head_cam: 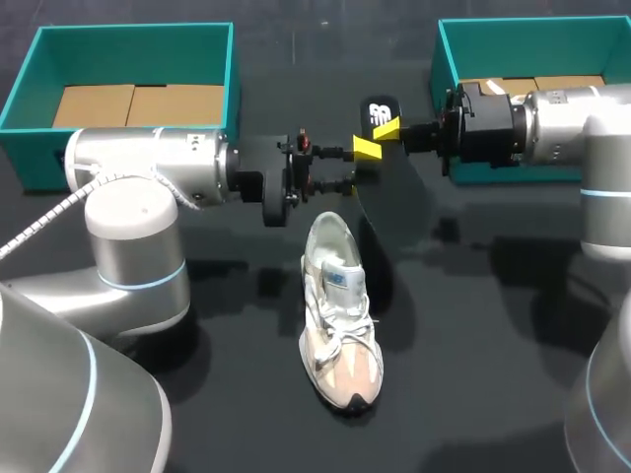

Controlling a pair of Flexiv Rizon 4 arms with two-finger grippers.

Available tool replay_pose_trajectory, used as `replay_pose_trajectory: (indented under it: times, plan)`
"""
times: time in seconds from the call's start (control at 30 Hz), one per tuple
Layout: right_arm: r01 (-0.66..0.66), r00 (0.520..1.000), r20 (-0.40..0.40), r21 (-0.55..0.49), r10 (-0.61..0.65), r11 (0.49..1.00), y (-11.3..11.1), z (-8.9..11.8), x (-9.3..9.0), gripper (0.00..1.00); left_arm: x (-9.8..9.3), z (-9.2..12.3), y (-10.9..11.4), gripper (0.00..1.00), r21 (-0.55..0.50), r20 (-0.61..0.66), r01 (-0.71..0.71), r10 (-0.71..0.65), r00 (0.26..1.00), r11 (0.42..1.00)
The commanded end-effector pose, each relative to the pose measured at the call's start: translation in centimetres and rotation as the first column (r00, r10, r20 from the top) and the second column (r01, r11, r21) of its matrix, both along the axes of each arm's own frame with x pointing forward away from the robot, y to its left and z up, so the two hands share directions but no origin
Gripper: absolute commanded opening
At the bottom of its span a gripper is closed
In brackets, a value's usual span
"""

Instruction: Take the shoe out of the shoebox, open the shoe tongue, remove and reinsert the insole, then place the shoe into the shoebox

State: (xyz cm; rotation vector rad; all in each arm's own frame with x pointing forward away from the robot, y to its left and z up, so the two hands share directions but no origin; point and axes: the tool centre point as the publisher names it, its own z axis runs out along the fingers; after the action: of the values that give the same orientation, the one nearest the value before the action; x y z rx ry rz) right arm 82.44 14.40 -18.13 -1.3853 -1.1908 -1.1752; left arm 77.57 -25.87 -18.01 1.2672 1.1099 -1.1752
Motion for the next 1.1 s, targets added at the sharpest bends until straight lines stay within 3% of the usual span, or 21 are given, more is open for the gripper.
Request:
replay_pose_trajectory:
  times: [0.03, 0.3, 0.4, 0.53, 0.83, 0.87, 0.9, 1.1]
  plan:
    - [-0.005, 1.000, -0.002, 0.000, 0.005, 1.000, 0.0, 0.0, 0.3, 0.00, 0.4, -0.3, -0.8, 0.48, 0.013, -0.002, -0.002, 0.002, 1.000, 1.000]
    - [-0.002, 1.000, -0.006, 0.004, 0.002, 1.000, -0.1, 0.1, 0.3, 0.00, 0.7, -0.9, -1.1, 0.38, 0.032, -0.007, -0.009, 0.010, 1.000, 0.999]
    - [-0.002, 1.000, -0.009, 0.003, 0.002, 1.000, -0.1, 0.0, 0.3, 0.00, 0.7, -1.0, -1.2, 0.25, 0.035, -0.007, -0.012, 0.013, 1.000, 0.999]
    - [-0.002, 1.000, -0.015, 0.004, 0.002, 1.000, -0.1, -0.2, 0.4, 0.00, 0.6, -1.0, -1.2, 0.00, 0.039, -0.005, -0.017, 0.017, 1.000, 0.999]
    - [-0.004, 1.000, -0.027, 0.009, 0.005, 1.000, -0.2, -0.3, 0.3, 0.00, 0.5, -1.1, -1.2, 0.00, 0.048, -0.001, -0.023, 0.023, 1.000, 0.999]
    - [-0.004, 1.000, -0.028, 0.010, 0.005, 1.000, -0.3, -0.2, 0.3, 0.35, 0.4, -1.0, -1.2, 0.00, 0.048, 0.001, -0.026, 0.026, 1.000, 0.999]
    - [-0.005, 1.000, -0.029, 0.011, 0.005, 1.000, -0.4, -0.2, 0.2, 1.00, 0.3, -0.9, -1.0, 0.00, 0.048, 0.002, -0.027, 0.027, 1.000, 0.998]
    - [-0.010, 0.999, -0.032, 0.029, 0.011, 1.000, -2.0, -0.1, -0.8, 1.00, -0.3, -0.3, 0.8, 0.00, 0.043, 0.007, -0.050, 0.050, 0.999, 0.998]
